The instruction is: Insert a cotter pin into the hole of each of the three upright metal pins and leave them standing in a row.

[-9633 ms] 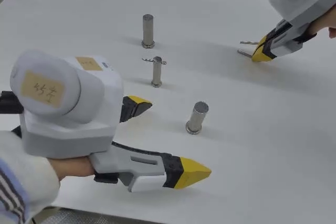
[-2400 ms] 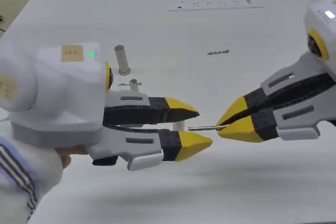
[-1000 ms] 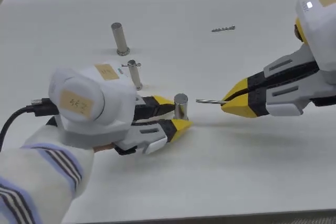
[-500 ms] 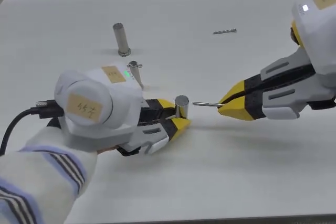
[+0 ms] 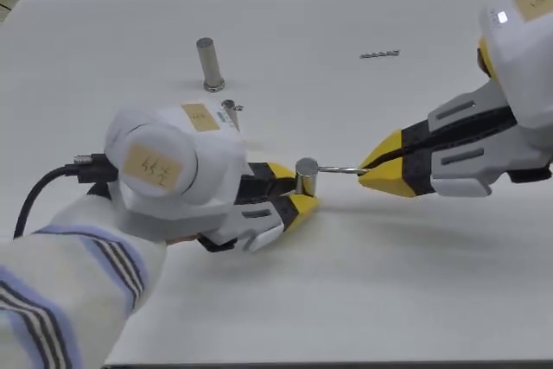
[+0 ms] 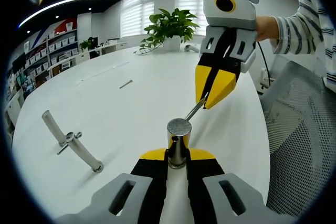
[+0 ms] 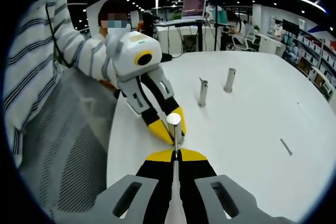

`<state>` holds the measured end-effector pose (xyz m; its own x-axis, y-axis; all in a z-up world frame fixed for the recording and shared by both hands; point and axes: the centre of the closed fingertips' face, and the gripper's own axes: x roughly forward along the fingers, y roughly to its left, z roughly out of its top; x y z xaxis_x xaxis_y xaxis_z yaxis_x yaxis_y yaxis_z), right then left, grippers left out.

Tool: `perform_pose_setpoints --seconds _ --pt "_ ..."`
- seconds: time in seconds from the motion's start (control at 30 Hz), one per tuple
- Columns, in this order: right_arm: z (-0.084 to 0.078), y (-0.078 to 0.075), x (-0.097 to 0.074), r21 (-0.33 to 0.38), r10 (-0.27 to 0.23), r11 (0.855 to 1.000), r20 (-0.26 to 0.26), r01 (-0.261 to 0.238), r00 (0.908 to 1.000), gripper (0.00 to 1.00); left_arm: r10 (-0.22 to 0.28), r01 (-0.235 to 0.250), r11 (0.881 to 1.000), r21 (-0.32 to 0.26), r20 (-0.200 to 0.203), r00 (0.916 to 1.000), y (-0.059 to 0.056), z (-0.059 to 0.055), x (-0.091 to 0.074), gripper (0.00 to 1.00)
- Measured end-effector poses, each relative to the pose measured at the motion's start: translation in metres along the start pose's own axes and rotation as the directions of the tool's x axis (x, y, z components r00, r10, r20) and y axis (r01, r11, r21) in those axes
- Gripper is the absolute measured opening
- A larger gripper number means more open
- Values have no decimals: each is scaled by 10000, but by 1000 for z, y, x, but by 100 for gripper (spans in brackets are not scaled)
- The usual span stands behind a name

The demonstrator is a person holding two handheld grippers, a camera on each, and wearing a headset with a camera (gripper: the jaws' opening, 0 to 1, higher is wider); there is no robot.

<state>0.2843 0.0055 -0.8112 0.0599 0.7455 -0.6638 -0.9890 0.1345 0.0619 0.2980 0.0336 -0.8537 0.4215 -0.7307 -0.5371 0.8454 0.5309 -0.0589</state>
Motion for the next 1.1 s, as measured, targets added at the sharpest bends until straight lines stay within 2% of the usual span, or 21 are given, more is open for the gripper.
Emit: perform_pose_setpoints --seconds 0.43,0.7,0.93,1.1 --pt "-1 1 7 -310 82 9995 -220 -89 9997 4 -56 56 10000 -8 -84 9999 -1 -2 1 11" --pt "2 -1 17 -546 112 9984 -532 -141 9985 4 -56 56 10000 -66 -108 9999 -1 -2 1 11" --pt "8 -1 27 -499 223 9985 -421 -244 9989 4 -81 80 10000 -34 -184 9998 -2 -4 1 11" --pt "12 -3 33 -189 287 9994 -249 -292 9993 4 -57 55 10000 -69 -197 9998 -2 -4 2 11"
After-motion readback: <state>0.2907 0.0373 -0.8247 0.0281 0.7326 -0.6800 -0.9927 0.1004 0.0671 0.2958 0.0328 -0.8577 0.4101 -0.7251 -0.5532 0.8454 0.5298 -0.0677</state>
